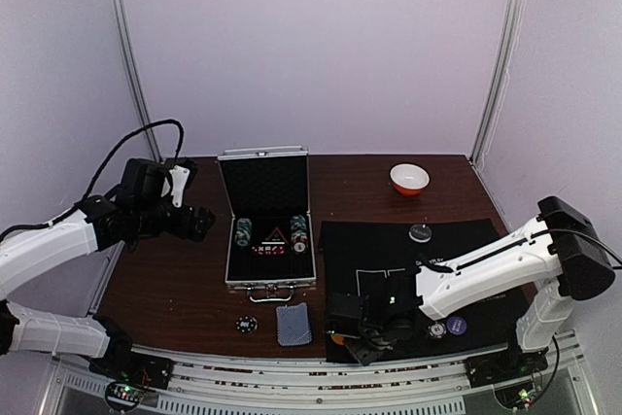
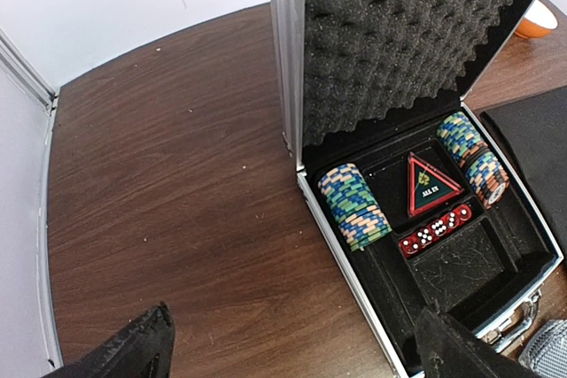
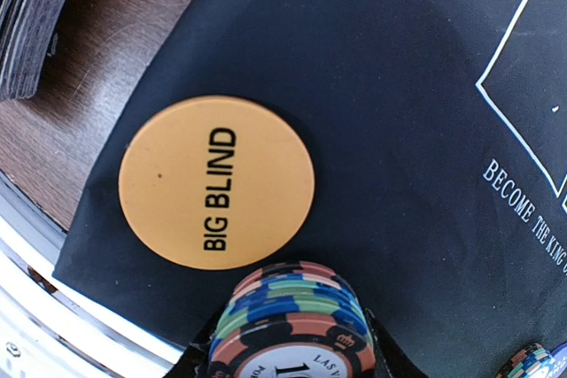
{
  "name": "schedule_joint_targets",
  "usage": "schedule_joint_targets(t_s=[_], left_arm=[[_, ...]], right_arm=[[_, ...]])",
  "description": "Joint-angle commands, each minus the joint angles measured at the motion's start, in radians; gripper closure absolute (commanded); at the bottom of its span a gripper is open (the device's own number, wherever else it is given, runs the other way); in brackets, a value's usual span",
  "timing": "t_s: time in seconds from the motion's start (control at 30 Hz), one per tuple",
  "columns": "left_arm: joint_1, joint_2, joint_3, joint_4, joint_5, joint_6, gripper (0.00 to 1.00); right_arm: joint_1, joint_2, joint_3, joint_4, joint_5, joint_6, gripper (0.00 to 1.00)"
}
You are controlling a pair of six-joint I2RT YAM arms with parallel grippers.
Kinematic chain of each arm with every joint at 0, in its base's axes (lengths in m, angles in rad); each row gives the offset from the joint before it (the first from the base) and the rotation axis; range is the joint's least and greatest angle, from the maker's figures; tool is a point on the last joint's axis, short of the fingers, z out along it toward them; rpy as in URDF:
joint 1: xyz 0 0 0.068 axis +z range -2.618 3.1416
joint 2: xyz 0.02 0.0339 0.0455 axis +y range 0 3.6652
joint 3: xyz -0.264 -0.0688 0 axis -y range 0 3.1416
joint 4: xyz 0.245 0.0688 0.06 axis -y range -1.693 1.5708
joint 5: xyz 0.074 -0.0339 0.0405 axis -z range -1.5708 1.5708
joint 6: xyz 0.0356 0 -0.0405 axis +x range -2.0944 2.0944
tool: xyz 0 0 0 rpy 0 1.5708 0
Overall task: Distribute texas hold em gaming equipment
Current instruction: Place the poker chips pile in the big blind area.
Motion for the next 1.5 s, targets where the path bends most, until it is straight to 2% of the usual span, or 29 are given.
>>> schedule_joint_targets(t_s=[0.0,0.23,0.8,0.97,1.0,1.07,1.1,1.47], left_arm=[[0.005,0.006,-0.003,0.045,0.014,0.009,0.02],[0.005,-0.001,-0.004,0.048,0.010,0.009,0.02],[0.004,-0.009,-0.005,0.046,0.001,0.010,0.02],[0.005,-0.008,-0.005,0.046,0.001,0.012,0.02],[0.004,-0.009,-0.005,0.045,0.001,0.012,0.02],[0.004,-0.009,-0.005,0.046,0.000,0.011,0.02],[0.005,-0.008,-0.005,0.046,0.000,0.012,0.02],[0.005,-0.003,-0.007,0.045,0.003,0.014,0.02]], right_arm=[[0.005,0.059,-0.004,-0.051,0.009,-0.019,0.70],[0.006,0.074,0.007,-0.063,0.017,-0.017,0.57],[0.005,0.088,0.044,-0.072,0.017,-0.041,0.45],[0.007,0.043,0.049,-0.062,0.006,-0.052,0.30],[0.007,0.031,0.050,-0.061,0.005,-0.053,0.25],[0.007,0.013,0.059,-0.065,0.001,-0.060,0.05],[0.007,0.006,0.069,-0.071,0.000,-0.064,0.01],[-0.039,-0.040,0.192,-0.114,0.056,-0.103,0.00]])
